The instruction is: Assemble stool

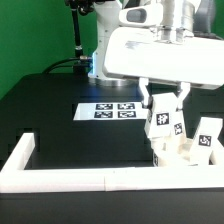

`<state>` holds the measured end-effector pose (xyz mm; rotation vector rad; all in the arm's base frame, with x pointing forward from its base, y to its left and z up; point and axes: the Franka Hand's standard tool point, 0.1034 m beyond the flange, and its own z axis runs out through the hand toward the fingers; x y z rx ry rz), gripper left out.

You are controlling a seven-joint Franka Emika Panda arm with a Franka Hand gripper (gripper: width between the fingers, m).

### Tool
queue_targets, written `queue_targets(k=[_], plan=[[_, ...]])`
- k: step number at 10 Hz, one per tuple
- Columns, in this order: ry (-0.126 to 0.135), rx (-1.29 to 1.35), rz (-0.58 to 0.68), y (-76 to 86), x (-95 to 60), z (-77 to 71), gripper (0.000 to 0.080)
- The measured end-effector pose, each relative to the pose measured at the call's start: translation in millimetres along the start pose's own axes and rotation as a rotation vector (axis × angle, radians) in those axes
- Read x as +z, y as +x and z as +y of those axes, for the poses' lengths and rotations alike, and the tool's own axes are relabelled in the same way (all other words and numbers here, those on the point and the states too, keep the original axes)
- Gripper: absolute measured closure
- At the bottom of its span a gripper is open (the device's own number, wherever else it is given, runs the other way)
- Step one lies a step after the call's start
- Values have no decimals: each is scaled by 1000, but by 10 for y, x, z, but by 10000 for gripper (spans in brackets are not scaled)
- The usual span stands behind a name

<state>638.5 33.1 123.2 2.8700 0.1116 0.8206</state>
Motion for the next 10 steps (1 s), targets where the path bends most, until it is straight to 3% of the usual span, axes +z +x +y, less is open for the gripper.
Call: queue_targets(k=[4, 6, 7, 8, 10], plan=[[-5, 9, 19, -57, 34, 13, 475], [7, -95, -18, -114, -18, -374, 475], [-15, -168, -30, -152, -30, -421, 475], [-33, -170, -23, -178, -7, -275, 475], [-26, -165, -26, -176, 3, -298, 475]])
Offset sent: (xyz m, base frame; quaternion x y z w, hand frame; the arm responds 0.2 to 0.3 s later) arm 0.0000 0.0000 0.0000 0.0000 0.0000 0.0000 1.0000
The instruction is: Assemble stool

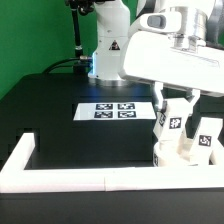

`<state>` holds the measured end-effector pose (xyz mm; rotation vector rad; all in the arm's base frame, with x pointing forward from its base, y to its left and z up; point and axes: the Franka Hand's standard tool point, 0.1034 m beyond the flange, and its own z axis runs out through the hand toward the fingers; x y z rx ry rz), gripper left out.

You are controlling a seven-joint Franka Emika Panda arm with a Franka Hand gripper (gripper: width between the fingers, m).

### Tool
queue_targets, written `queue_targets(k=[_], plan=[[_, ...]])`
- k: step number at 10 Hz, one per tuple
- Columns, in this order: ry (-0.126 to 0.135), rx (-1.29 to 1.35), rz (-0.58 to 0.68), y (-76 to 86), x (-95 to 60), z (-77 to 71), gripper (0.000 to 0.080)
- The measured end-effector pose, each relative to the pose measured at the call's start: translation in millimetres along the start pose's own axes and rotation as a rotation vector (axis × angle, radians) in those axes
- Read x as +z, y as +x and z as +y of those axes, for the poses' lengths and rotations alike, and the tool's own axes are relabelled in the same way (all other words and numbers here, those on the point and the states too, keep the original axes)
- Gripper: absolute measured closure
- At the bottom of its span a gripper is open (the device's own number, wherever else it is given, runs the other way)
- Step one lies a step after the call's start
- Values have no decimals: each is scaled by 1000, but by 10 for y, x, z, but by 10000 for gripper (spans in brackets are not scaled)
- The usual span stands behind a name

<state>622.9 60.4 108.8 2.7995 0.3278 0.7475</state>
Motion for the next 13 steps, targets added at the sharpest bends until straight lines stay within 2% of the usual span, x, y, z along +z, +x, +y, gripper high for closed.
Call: queue_targets(k=[2, 4, 5, 13], plan=[[0, -2, -2, -11, 10, -21, 475], [0, -44, -6, -53, 41, -210, 475], [-4, -57, -4, -62, 52, -232, 475], [-18, -52, 9, -86, 98, -126, 475]])
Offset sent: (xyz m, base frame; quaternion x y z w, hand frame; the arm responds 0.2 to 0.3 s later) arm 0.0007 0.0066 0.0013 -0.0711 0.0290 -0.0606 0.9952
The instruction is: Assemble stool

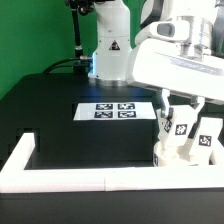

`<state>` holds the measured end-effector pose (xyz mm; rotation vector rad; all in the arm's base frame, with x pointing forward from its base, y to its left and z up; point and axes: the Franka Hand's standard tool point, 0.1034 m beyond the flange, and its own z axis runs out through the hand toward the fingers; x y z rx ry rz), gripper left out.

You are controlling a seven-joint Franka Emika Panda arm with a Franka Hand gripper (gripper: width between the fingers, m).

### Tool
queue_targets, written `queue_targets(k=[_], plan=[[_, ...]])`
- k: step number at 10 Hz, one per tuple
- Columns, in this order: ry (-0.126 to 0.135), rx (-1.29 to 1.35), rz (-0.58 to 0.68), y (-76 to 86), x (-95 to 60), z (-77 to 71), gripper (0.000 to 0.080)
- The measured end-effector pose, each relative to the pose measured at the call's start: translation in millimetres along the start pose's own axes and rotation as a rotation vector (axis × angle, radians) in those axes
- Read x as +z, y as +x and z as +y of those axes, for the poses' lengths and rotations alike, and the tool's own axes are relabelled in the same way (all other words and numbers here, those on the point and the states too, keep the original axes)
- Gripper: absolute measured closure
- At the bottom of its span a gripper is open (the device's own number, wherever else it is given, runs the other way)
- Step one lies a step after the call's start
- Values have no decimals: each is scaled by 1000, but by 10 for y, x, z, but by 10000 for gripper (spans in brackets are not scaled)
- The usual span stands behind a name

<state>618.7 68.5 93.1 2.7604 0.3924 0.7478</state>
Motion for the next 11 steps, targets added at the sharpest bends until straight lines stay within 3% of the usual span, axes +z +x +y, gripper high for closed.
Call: queue_targets(k=[11], plan=[[-3, -5, -8, -108, 106, -60, 475]])
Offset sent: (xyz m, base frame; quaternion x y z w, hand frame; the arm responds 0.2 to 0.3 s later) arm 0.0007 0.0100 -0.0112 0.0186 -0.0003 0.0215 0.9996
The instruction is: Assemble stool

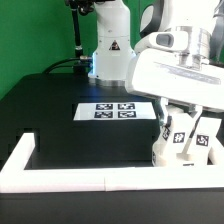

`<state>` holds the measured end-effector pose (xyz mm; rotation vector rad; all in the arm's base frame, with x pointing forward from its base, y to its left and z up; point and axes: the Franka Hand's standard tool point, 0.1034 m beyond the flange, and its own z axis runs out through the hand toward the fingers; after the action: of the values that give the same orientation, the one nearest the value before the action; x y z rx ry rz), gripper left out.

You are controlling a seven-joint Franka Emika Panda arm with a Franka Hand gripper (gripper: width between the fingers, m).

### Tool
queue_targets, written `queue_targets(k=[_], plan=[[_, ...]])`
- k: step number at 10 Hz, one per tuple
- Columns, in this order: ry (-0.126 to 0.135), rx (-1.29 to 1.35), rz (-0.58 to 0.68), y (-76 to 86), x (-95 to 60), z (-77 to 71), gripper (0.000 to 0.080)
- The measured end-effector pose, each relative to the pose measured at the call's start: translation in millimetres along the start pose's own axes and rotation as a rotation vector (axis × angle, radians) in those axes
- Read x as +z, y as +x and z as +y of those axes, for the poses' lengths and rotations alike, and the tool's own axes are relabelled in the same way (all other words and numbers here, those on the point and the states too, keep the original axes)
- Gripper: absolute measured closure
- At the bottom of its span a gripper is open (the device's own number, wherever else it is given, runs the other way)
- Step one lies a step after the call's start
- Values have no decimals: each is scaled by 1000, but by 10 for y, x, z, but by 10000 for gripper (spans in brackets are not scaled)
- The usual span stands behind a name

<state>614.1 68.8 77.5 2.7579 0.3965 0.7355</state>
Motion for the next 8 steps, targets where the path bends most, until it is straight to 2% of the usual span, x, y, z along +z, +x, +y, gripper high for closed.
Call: queue_targets(k=[3, 4, 5, 8], plan=[[0, 0, -1, -2, 1, 1, 474], [0, 0, -1, -2, 1, 1, 292], [0, 0, -1, -2, 1, 1, 182], [-2, 2, -1, -1, 1, 13, 151]])
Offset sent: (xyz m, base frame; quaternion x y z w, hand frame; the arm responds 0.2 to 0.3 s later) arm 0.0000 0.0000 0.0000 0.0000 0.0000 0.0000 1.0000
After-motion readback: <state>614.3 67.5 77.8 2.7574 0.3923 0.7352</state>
